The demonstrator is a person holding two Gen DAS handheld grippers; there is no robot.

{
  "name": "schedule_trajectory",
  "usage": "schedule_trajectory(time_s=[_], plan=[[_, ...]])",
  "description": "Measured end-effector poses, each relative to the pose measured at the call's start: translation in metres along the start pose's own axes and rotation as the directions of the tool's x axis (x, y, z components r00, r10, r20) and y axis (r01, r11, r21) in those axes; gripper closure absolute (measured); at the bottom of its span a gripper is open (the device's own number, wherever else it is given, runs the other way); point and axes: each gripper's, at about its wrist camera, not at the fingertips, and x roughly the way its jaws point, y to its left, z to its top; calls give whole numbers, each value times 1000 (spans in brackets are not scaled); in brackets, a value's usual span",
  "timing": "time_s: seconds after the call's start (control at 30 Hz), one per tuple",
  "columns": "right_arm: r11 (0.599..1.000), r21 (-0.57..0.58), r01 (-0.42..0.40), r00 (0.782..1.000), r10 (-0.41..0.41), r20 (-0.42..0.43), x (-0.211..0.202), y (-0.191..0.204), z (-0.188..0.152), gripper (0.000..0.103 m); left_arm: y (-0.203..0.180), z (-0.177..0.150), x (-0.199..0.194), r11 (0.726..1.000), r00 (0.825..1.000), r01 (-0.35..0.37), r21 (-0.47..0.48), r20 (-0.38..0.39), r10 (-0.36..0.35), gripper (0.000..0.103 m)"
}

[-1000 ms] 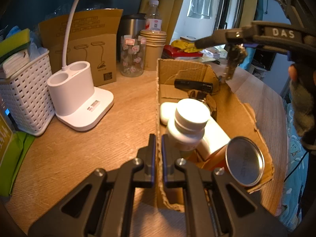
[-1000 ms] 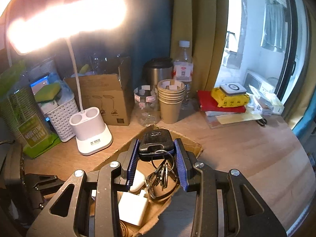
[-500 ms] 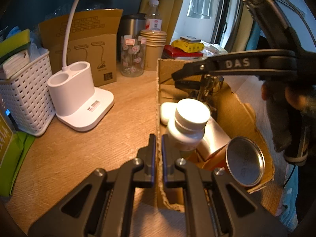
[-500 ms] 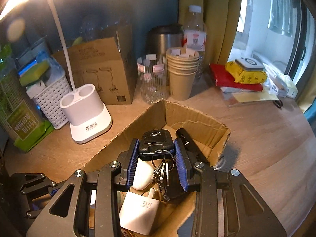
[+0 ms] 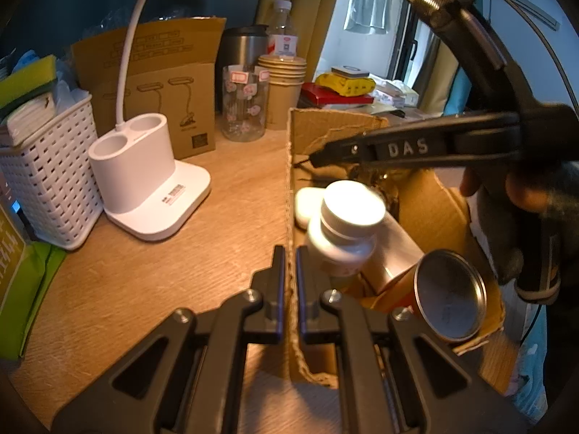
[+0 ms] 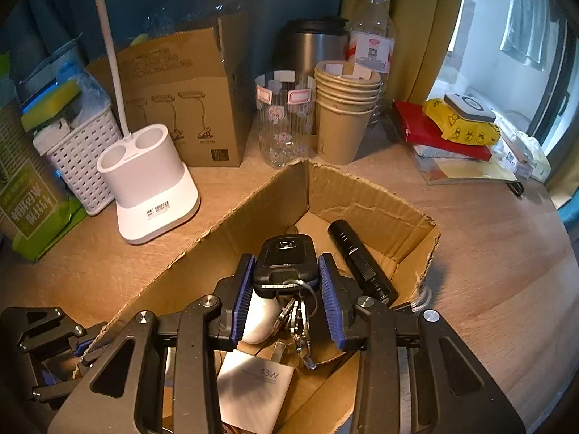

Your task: Organize rigid objects

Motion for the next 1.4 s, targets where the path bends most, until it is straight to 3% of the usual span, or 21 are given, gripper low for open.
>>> schedule_trajectory(time_s=[0.27, 0.4, 0.7, 1.17, 1.4], plan=[[1000, 2, -20, 1000, 20, -19, 4, 2, -3, 61, 0, 0, -1, 1000, 1000, -3, 1, 0, 3, 97], [999, -2, -38, 999, 38, -9, 1, 4, -3, 45, 0, 1, -1, 1000, 1000, -6, 3, 1, 6, 97], [1000, 14, -18, 998, 17, 66, -29, 1, -6, 37, 0, 0, -1, 1000, 1000, -7, 1, 1, 7, 96], [993, 105, 62, 981, -80, 176, -110, -19, -41, 36, -5, -2, -10, 999, 999, -42, 10, 6, 42, 91], [983, 152, 100, 966, -132, 223, -153, -24, -71, 36, -12, -3, -26, 995, 994, -99, 26, 44, 98, 85]])
